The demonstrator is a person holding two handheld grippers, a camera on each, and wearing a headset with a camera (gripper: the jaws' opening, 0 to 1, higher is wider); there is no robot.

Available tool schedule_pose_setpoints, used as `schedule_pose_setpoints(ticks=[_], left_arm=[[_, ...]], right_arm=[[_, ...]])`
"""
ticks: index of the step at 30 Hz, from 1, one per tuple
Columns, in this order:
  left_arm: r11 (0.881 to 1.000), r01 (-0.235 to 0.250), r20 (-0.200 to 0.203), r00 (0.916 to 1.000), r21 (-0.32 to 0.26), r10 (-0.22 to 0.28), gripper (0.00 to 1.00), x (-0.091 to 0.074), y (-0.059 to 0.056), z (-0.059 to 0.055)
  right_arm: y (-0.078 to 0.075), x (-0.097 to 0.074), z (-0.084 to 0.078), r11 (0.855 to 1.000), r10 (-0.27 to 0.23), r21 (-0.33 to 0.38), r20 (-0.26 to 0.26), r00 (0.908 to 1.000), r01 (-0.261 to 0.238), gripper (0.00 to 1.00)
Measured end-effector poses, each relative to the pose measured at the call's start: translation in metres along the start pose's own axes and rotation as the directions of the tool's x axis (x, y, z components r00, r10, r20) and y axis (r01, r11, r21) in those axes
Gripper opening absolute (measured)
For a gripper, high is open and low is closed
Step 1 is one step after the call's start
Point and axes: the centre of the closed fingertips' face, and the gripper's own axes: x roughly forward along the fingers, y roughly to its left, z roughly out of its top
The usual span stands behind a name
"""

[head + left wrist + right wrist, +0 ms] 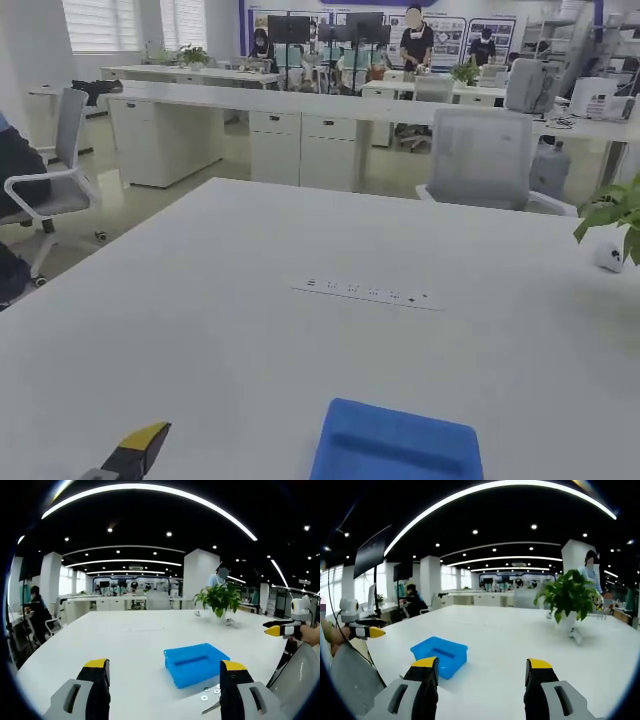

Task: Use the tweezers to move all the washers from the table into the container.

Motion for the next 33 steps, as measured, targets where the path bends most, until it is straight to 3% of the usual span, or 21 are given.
schedule_pose_setpoints(ticks=[14,33], left_arm=[[1.0,-0.01,-0.003,0.9999,0.018,0.011,0.92,-0.0002,0.0029,-0.0009],[1.0,0.026,0.006,0.9997,0.013,-0.026,0.92,0.0002,-0.0051,0.0009]], right_arm=[[0.0062,0.0019,-0.0033,1.0,0.024,-0.006,-0.014,0.9996,-0.024,0.68],[0.0019,0.0015,-0.0053,1.0,0.008,-0.005,-0.025,0.9996,-0.009,0.68]])
